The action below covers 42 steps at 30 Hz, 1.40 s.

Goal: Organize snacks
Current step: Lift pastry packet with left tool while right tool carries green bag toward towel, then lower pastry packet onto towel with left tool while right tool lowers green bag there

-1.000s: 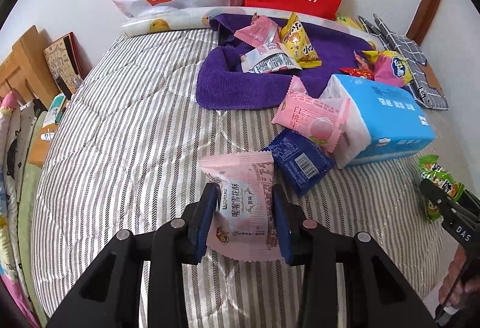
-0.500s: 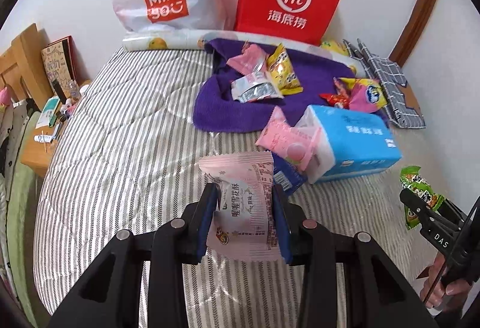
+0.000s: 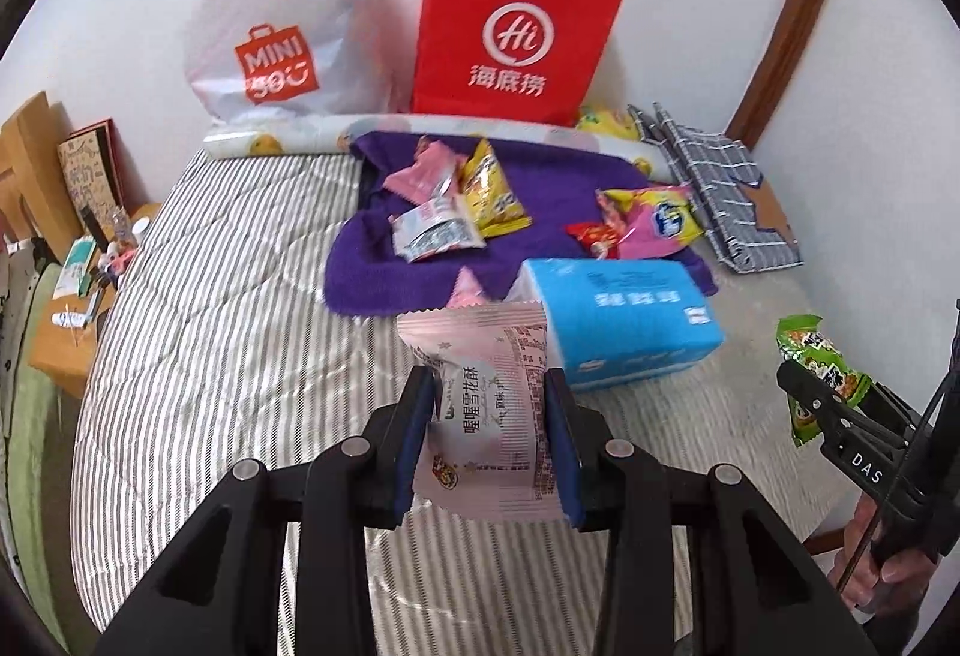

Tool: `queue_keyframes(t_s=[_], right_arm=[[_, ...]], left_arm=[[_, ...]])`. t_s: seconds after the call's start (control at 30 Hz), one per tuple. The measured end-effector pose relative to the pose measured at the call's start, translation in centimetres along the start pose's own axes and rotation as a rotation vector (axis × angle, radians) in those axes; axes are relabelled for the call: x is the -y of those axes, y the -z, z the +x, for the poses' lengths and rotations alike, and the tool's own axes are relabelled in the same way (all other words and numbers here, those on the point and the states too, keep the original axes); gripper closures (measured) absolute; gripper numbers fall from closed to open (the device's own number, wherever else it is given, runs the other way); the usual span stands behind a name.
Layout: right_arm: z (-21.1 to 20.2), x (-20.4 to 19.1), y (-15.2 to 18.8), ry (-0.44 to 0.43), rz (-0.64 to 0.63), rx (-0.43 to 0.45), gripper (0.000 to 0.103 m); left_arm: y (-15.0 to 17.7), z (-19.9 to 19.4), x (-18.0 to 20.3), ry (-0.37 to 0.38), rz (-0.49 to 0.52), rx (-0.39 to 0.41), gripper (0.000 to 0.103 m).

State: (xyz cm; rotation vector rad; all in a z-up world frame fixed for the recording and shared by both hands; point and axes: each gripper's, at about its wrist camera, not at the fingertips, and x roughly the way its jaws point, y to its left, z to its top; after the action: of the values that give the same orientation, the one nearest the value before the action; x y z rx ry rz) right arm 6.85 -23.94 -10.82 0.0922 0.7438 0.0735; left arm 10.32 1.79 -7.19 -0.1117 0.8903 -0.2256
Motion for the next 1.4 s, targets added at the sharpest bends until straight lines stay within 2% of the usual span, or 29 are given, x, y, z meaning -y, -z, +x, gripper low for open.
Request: queue_keyframes(t_s=[0.27,0.6,1.4], right_arm=[[-1.1,0.7,-2.1,0.004,0.012,0.03,0.051],[-1.3,0.4,-5.0,-0.004,-0.004,0.072,0.051],[4.2,-0.5,-12.4,-0.02,-0.01,0.112,0.051]], left_arm=[[-1.5,-0.6,2.0,0.023,0.036,0.024,0.066],[-3.8,0.1,2.7,0.039,0.049,0.034,0.066],[-10.8,4.2,0.5,0.026,0.052,0.053,0.066]])
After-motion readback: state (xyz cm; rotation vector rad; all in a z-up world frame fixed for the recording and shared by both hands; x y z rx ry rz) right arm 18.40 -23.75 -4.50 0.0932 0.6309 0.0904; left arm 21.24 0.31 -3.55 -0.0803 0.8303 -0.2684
